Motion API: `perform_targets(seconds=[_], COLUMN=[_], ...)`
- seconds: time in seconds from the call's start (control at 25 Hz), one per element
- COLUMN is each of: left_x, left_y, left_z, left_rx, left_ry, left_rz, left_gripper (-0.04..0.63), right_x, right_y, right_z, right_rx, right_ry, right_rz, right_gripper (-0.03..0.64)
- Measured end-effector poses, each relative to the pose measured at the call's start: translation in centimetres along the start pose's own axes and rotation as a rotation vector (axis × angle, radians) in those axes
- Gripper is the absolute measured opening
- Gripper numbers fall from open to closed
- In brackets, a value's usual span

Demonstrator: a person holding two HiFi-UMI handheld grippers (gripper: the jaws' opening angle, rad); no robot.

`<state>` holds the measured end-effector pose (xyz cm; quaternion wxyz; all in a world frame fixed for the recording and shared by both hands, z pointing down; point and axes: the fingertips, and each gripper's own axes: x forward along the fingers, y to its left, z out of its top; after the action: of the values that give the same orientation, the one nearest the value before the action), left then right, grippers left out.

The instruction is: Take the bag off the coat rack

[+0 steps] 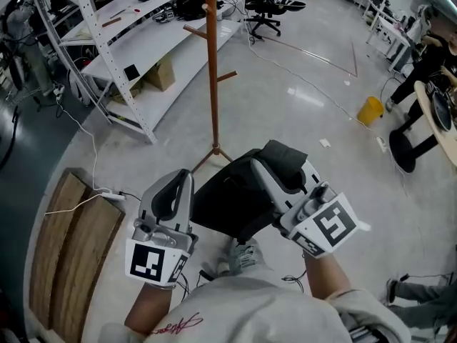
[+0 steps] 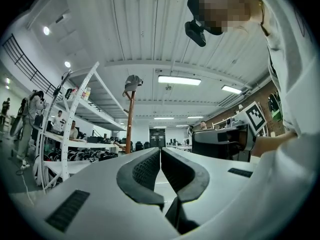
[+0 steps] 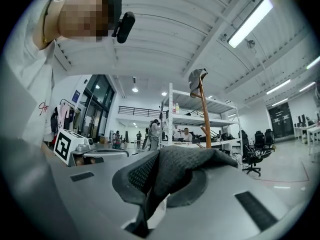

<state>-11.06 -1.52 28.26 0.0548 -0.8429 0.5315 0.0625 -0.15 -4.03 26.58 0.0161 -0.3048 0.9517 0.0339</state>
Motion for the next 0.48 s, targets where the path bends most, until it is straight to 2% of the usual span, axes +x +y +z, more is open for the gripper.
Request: perform_targets(seconds=[0.48], left_x=[-5.8], left_y=[-2.9], left_z=[2.3], left_rx=[-0.008], left_ry=[-0.021], left_rz=[-0.034], left_gripper=[0.018], right_x=[-3.2], right_y=[7.4], right_z=[0.1], right_rx=[0.024], right_ry=[0.039], right_rz=[0.008], right_gripper=[0.037])
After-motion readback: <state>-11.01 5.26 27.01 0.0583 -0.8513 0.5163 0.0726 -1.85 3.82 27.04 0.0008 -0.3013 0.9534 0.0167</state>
